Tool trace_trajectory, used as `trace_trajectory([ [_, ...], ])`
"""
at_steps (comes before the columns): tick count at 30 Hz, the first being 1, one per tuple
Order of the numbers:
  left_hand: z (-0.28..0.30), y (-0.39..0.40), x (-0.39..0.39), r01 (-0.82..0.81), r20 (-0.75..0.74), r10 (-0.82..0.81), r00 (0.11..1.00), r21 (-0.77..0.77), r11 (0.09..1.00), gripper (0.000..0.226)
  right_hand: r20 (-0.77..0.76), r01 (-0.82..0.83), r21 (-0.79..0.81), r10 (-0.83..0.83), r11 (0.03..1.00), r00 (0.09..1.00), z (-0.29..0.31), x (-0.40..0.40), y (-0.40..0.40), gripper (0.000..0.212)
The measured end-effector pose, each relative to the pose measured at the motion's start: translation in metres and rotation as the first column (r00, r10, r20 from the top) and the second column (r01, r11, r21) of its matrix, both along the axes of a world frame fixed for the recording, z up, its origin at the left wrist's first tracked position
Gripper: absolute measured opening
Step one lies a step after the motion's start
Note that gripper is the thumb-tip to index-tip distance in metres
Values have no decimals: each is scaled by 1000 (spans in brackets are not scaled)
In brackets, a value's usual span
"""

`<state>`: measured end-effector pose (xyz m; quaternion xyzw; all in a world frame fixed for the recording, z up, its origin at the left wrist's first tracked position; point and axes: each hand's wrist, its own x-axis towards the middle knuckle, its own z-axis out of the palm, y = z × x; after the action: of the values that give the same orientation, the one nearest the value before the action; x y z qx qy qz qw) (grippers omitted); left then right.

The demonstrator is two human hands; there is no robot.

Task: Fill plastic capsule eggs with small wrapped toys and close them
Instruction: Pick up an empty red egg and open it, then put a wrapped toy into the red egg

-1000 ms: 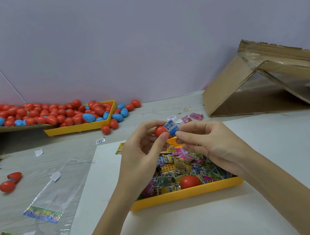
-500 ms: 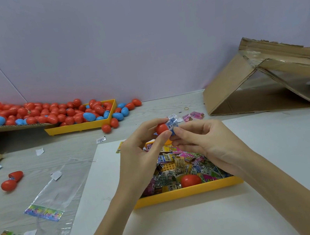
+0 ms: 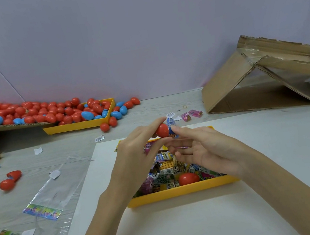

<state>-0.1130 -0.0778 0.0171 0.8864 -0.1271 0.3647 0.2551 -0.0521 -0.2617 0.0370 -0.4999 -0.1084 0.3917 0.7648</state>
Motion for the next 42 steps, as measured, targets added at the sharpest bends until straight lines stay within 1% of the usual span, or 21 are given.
trace_trajectory([
  [2,-1,4,1,10,-4,-9,1000,67,998,49,-9,3,4,-3,1000,1000,-1,1,0,32],
  [5,-3,7,3,48,-45,-44,998,95,994,49,-34,-7,19,8,1000,999,-1,1,0,33],
  [12,-1,5,2,122,-93,-117,989,49,991,48,-101,-15,56,21,998,995,-3,3,1,29],
  [16,1,2,0,127,-111,-129,986,-22,992,50,-142,16,67,-6,998,990,-1,3,0,39],
  [19,2,-2,-2,147,-135,-158,978,-84,985,53,-104,43,50,-37,998,994,0,4,-1,30],
  [21,3,-3,-2,164,-140,-180,974,-118,979,53,-83,47,53,-42,997,996,1,4,-2,31],
  [26,0,0,0,167,-150,-180,972,-96,981,54,-42,29,47,-27,998,999,-1,5,-2,36],
  [28,-1,1,1,154,-169,-171,971,-110,982,56,31,56,16,-56,998,998,-3,4,-2,36],
  [29,-2,2,2,139,-185,-160,970,-123,983,58,126,106,-14,-104,994,987,-3,4,-2,35],
  [30,-2,3,3,117,-203,-142,969,-132,984,60,274,203,-55,-181,978,944,-3,4,-2,33],
  [31,-2,5,3,88,-219,-116,969,-133,987,58,463,344,-88,-268,935,845,-2,6,-4,30],
  [32,-3,9,4,57,-226,-84,971,-122,991,55,650,491,-82,-327,867,686,1,10,-9,29],
  [33,-4,13,5,21,-222,-43,974,-102,995,52,788,606,-37,-350,795,506,6,16,-14,29],
  [34,-5,18,5,-13,-214,-4,977,-79,997,48,872,691,25,-354,723,339,12,25,-21,30],
  [35,-6,22,6,-36,-204,23,979,-59,998,46,919,761,86,-346,643,189,20,37,-29,32],
  [36,-6,24,6,-46,-195,36,980,-47,998,44,945,822,136,-322,553,60,31,52,-38,35],
  [37,-6,26,6,-46,-187,38,982,-39,998,42,958,873,167,-286,458,-33,43,68,-48,38],
  [38,-5,25,6,-40,-179,34,983,-28,999,40,966,914,169,-248,370,-78,57,85,-58,42],
  [39,-3,25,5,-30,-175,27,984,-15,999,39,976,946,137,-205,295,-78,70,99,-68,48],
  [40,-2,24,5,-23,-173,22,985,-3,1000,37,988,969,76,-149,235,-41,78,111,-75,55],
  [42,1,24,5,-31,-171,34,985,18,999,35,997,987,-79,10,138,78,81,120,-79,65],
])
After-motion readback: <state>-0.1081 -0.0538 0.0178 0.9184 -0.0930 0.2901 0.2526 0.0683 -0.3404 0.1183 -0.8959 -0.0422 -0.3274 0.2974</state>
